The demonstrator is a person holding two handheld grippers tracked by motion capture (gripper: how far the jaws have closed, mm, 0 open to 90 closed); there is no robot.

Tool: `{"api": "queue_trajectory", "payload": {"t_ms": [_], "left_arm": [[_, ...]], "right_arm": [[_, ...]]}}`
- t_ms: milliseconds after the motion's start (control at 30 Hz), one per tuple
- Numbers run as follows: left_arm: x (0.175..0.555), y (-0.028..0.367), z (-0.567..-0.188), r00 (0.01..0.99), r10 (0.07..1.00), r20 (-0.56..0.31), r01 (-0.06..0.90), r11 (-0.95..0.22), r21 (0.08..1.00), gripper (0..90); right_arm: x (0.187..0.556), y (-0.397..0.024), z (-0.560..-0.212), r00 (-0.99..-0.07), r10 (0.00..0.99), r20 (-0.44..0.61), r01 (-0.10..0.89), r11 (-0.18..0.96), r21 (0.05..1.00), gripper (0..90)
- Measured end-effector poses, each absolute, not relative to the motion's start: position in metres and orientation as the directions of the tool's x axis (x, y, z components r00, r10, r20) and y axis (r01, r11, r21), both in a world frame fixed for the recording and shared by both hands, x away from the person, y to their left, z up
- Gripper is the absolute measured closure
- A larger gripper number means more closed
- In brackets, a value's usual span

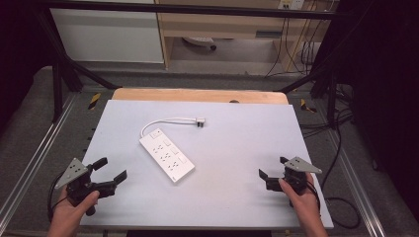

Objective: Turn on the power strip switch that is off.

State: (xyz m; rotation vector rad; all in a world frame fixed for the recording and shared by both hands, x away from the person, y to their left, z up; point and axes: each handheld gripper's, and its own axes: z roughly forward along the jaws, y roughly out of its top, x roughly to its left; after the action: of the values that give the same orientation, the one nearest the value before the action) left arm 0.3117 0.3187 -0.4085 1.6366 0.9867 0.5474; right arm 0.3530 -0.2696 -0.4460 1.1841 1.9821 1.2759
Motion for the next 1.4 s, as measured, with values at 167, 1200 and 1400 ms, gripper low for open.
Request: {"api": "queue_trajectory", "payload": {"t_ms": [167, 1200, 1400], "left_arm": [[0.310, 0.316, -0.407, 0.551, 0.824, -0.131, 0.314, -0.059, 0.948, 7.2], [0.324, 0.274, -0.386, 0.618, 0.775, -0.129, 0.336, -0.112, 0.935, 7.7], [0.330, 0.269, -0.383, 0.621, 0.773, -0.130, 0.339, -0.115, 0.934, 7.7]], "right_arm": [[0.353, -0.270, -0.446, -0.496, 0.867, 0.046, 0.400, 0.181, 0.898, 3.1], [0.353, -0.267, -0.445, -0.504, 0.862, 0.045, 0.398, 0.186, 0.898, 2.8], [0.353, -0.267, -0.445, -0.505, 0.862, 0.044, 0.397, 0.186, 0.899, 2.7]]}}
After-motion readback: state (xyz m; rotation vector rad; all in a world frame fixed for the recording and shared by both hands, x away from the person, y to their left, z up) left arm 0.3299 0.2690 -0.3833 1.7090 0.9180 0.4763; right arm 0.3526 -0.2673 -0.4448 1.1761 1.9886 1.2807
